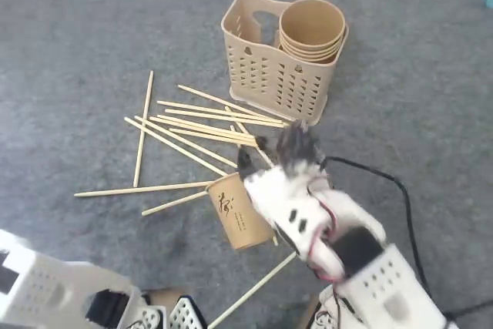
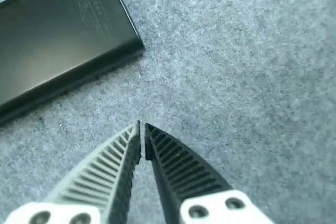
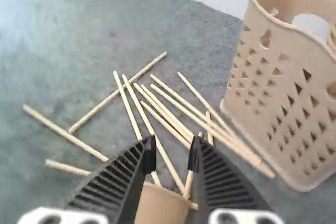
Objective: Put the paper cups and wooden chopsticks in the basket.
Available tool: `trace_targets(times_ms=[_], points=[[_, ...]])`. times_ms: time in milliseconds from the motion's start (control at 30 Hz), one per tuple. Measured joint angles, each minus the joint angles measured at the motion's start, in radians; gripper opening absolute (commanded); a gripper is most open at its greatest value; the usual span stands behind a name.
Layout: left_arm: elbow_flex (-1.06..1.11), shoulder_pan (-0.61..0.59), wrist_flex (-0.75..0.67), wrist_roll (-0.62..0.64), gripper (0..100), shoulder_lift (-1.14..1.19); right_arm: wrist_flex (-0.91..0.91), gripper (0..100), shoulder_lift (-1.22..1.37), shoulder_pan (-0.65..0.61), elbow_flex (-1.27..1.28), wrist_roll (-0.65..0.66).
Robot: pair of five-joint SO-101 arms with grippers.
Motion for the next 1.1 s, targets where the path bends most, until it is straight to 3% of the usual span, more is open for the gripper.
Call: trace_targets(times_ms=[133,300,500,600,700,833,1100], points=[[0.000,0.000,0.000,-0.002,2,0.000,-0.005,19.1,0.235,0.054,-0.133,-0.204],[0.000,0.000,0.000,0.002,2,0.000,0.049,19.1,0.569,0.098,-0.293,-0.356],[0.009,0.012,-0.014,0.002,2,0.000,0.055,13.0,0.887,0.091,-0.460,-0.376],[0.046,0.026,-0.052,0.002,2,0.000,0.055,3.8,0.987,0.057,-0.499,-0.373],[0.060,0.032,-0.075,-0.002,2,0.000,0.078,1.7,1.034,0.051,-0.503,-0.310],[0.060,0.034,-0.080,0.002,2,0.000,0.203,0.9,1.037,0.048,-0.508,-0.120],[0.060,0.048,-0.080,0.002,2,0.000,0.663,0.9,1.039,0.048,-0.692,0.144]])
